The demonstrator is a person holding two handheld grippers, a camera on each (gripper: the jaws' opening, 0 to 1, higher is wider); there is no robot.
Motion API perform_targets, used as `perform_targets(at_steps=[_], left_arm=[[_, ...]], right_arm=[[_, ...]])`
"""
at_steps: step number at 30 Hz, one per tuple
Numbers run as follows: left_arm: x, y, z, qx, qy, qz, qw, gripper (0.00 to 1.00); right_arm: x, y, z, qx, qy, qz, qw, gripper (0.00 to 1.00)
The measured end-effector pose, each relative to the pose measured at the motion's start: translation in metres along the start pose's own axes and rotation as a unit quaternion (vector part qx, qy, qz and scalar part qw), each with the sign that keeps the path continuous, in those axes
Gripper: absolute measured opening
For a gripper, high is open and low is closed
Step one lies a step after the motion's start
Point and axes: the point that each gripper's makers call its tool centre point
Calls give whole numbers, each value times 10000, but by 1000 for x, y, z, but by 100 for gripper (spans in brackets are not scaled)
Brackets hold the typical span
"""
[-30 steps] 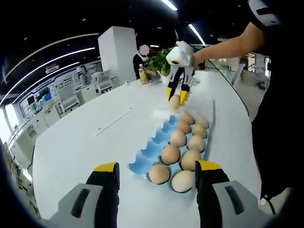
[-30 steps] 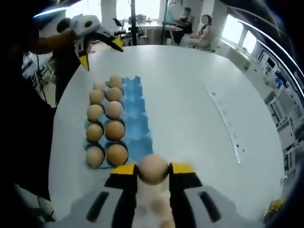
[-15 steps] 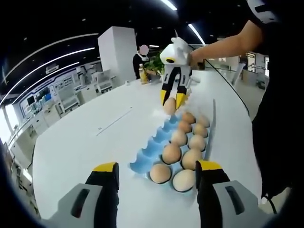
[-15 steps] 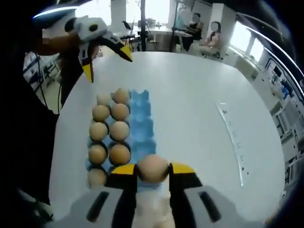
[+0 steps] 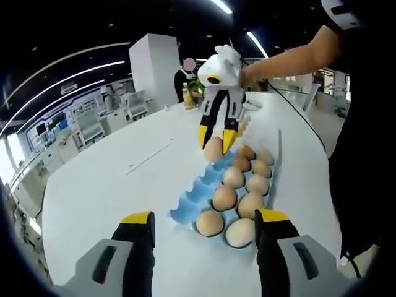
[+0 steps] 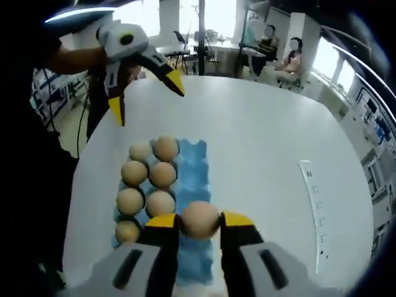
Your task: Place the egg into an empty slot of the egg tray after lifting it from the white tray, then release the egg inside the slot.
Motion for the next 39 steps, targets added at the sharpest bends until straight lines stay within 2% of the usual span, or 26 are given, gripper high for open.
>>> perform_targets(at_steps=[10,11,21,31,39], left_arm=[[1,0,-3,-36,-43,-4,10000,65],[0,0,-3,-39,-42,-1,10000,65],[-6,0,-6,-133,-41,33,9999,65],[-13,4,-8,-155,-40,67,9999,65],[-18,5,-8,-184,-18,137,9997,65]], right_arm=[[26,9,-21,156,-84,166,9997,25],[33,12,-26,196,-135,163,9996,25],[53,17,-45,326,-239,183,9990,25],[70,17,-68,450,-288,165,9984,26],[69,14,-88,540,-182,31,9984,26]])
Point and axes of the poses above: the point that each gripper's makers call its tool centre point, and the gripper's own axes: z roughly backward along the fingers, y roughly to its left, x roughly out of its top, and after that the axes turned 6 degrees about -z, right-handed
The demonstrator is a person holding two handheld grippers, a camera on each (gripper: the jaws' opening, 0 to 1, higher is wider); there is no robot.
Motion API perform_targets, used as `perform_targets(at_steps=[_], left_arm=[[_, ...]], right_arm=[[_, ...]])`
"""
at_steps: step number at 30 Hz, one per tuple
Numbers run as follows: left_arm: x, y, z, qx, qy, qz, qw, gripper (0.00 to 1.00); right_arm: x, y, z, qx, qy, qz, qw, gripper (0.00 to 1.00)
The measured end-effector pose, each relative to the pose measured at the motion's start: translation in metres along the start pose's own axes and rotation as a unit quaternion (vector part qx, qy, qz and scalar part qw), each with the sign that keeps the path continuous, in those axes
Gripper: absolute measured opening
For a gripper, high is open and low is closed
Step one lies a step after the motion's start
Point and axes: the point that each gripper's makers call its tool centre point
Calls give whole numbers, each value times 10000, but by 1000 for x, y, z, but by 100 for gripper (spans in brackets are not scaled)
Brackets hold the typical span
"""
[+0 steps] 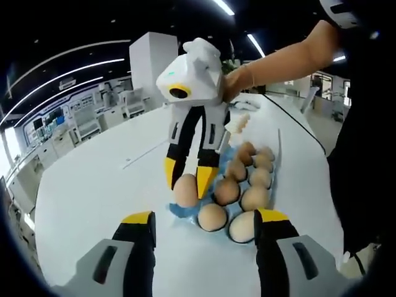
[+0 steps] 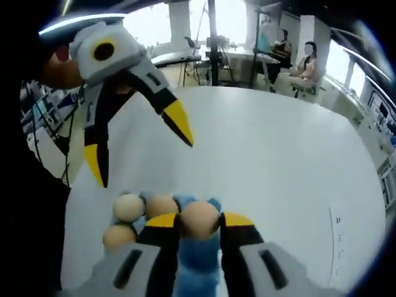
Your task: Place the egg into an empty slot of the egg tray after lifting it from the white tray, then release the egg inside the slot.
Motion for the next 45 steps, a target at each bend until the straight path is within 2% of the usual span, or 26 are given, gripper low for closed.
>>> perform_targets(at_steps=[16,30,34,40,45], left_arm=[[-2,2,4,65,-52,60,9999,64],[-2,3,2,52,-40,69,10000,64],[-1,3,3,66,-54,83,9999,64],[2,1,3,71,-56,45,9999,65],[8,0,2,64,-93,-10,9999,65]], right_arm=[[-7,0,-17,35,207,8,9998,26],[-7,0,-17,157,57,-84,9998,27],[-8,1,-16,202,32,-170,9996,30],[-7,-3,1,137,-351,-396,9985,26],[-23,-5,21,46,-457,-556,9974,27]])
Point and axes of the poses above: the point that each gripper's makers call its tool centre point, and the gripper's own axes: z roughly backward along the fingers, y roughly to its left, x roughly out of its top, and after that the axes turned 6 degrees about -z, right-handed
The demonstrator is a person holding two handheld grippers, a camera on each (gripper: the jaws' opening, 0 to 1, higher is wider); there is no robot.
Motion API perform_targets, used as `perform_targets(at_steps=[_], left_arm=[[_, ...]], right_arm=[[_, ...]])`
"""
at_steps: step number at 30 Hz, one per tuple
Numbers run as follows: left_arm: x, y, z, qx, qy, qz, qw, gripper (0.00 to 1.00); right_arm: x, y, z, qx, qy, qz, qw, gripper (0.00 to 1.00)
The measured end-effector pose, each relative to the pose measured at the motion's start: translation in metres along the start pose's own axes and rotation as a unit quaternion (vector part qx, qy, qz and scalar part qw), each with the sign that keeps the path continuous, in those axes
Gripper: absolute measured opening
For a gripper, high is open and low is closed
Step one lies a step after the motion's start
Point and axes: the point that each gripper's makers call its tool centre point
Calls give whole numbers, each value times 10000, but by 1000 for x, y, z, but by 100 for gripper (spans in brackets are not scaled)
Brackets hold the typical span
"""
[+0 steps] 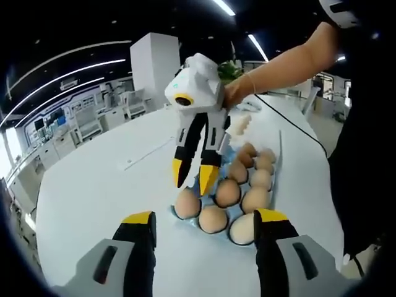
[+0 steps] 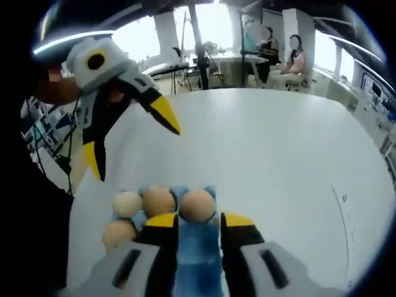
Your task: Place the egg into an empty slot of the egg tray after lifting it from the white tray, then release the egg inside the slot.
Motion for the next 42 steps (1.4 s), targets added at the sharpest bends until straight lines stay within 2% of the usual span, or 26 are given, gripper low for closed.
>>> perform_targets(at_steps=[8,24,36,40,42], left_arm=[[6,-2,-3,-33,-37,-10,10000,64],[9,-4,-6,-78,-4,-65,9999,63],[11,-4,-5,-77,-31,-69,9999,63],[9,-4,-5,-83,-4,-82,9999,62],[9,-4,-5,-98,-4,-68,9999,62]], right_arm=[[-28,-11,36,-318,-149,-306,9989,26],[-89,-27,100,-899,-67,-630,9939,25],[-150,-38,153,-1458,312,-997,9838,25],[-172,-39,169,-1592,554,-1030,9803,25],[-175,-40,173,-1646,556,-1054,9791,25]])
Point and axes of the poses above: the point that each gripper's makers call its tool centre point, and the gripper's own axes: z roughly backward along the fingers, y roughly to its left, x roughly out of its top, and after that the axes turned 6 degrees about -z, right-handed
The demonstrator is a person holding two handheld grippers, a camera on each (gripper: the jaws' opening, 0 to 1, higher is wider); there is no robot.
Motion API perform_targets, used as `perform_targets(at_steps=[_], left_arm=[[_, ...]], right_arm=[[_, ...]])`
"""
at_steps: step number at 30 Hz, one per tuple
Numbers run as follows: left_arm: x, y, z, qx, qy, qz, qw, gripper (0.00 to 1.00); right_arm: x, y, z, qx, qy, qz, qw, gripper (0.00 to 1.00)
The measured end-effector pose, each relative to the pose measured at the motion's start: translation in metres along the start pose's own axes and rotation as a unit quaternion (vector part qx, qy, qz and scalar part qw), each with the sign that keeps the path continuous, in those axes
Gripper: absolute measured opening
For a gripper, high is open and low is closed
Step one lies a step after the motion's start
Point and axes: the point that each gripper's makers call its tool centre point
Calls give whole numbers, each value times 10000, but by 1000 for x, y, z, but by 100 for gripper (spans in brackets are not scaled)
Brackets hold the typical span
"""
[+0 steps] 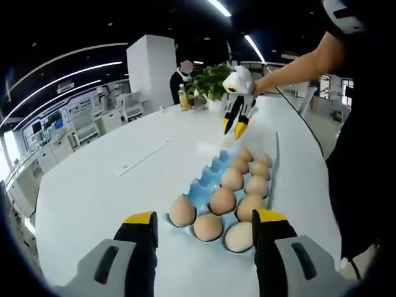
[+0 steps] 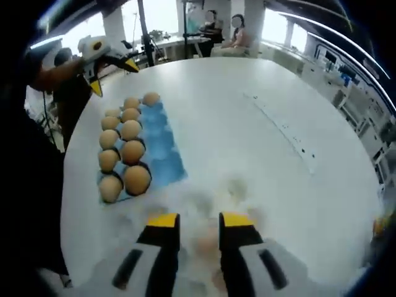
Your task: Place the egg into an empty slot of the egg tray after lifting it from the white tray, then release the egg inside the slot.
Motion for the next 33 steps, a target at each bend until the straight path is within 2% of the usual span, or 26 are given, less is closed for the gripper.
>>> perform_targets(at_steps=[2,4,7,9,10,11,12,21,24,29,33], left_arm=[[0,0,0,-6,-1,9,10000,62],[1,-1,0,-13,-9,5,10000,62],[2,0,0,11,-30,-16,10000,62],[3,1,1,50,-43,-15,10000,63],[3,2,2,73,-54,-18,10000,63],[2,2,3,73,-53,-29,10000,63],[2,2,3,75,-43,-34,10000,63],[2,3,2,94,-26,-74,9999,63],[3,4,3,117,-53,-61,9999,63],[2,5,3,128,-81,-43,9999,63],[0,5,4,118,-60,-47,9999,62]], right_arm=[[-7,-3,2,-53,115,-11,9999,25],[-13,-6,2,-123,274,177,9994,25],[-16,-8,0,-128,357,242,9990,25],[-23,-12,-1,-212,606,383,9972,25],[-29,-12,-3,-165,799,637,9946,25],[-23,-10,-3,-123,655,567,9962,26],[-22,-11,-3,-112,680,515,9963,26],[-25,-10,-8,91,1213,743,9898,26],[-26,-10,-8,-23,1326,608,9893,25],[-24,-8,1,-91,1190,625,9909,24],[-11,-2,12,-107,1033,656,9924,24]])
Point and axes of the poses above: the point that each gripper's makers call its tool centre point, and the gripper's own axes: z roughly backward along the fingers, y roughly to its left, x roughly out of its top, and after that the axes turned 6 degrees about -z, right-handed
